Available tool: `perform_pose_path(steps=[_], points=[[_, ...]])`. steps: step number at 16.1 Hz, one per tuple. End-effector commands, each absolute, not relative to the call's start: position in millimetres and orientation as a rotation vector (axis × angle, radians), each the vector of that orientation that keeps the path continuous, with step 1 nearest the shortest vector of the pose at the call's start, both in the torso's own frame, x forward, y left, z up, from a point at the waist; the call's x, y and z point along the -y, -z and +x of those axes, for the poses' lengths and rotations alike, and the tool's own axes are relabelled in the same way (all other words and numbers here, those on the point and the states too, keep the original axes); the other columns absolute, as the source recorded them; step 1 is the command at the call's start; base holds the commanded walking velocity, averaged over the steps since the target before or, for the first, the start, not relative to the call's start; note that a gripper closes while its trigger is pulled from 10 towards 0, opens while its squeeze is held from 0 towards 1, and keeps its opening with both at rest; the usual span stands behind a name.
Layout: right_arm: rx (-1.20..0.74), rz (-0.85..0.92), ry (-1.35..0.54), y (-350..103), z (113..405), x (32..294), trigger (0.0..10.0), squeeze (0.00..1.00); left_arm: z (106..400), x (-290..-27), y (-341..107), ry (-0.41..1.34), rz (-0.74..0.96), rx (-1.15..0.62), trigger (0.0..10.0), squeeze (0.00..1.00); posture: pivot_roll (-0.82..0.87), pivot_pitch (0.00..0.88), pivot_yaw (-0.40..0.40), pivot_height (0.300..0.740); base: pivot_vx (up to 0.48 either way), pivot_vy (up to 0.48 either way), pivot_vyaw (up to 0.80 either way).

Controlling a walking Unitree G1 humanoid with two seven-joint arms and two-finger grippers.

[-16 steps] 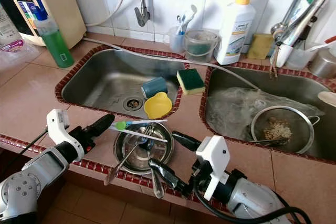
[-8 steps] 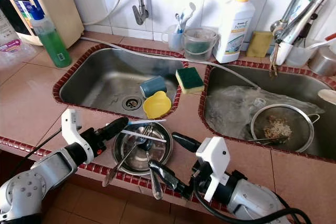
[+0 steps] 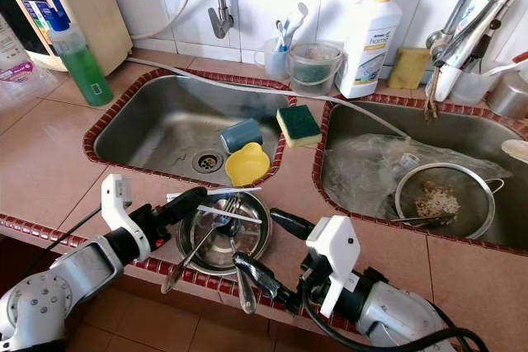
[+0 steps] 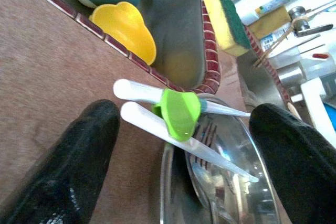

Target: Kitchen organization

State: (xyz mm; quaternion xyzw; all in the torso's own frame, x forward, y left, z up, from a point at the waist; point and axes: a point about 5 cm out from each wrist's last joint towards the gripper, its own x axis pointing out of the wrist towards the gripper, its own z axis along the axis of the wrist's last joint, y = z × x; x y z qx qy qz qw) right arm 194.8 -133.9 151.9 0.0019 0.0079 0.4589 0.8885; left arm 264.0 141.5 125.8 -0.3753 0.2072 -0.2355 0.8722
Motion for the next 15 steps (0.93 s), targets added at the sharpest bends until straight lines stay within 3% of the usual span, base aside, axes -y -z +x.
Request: perform_pose_path(steps=[1,15], points=[[-0.013,-0.006,-0.961,-152.5,192.4,132.2,10.0,0.00,263.0,-140.2,-127.2,0.504,-0.781,-0.428,0.0,0.00,-0.16,0.092,0.068,0.740,0.000,0.000,0.00],[-0.017,-0.009,-0.957,-150.0,189.6,130.3,10.0,0.00,264.6,-139.1,-126.7,0.495,-0.798,-0.429,0.0,0.00,-0.16,0.090,0.075,0.740,0.000,0.000,0.00]])
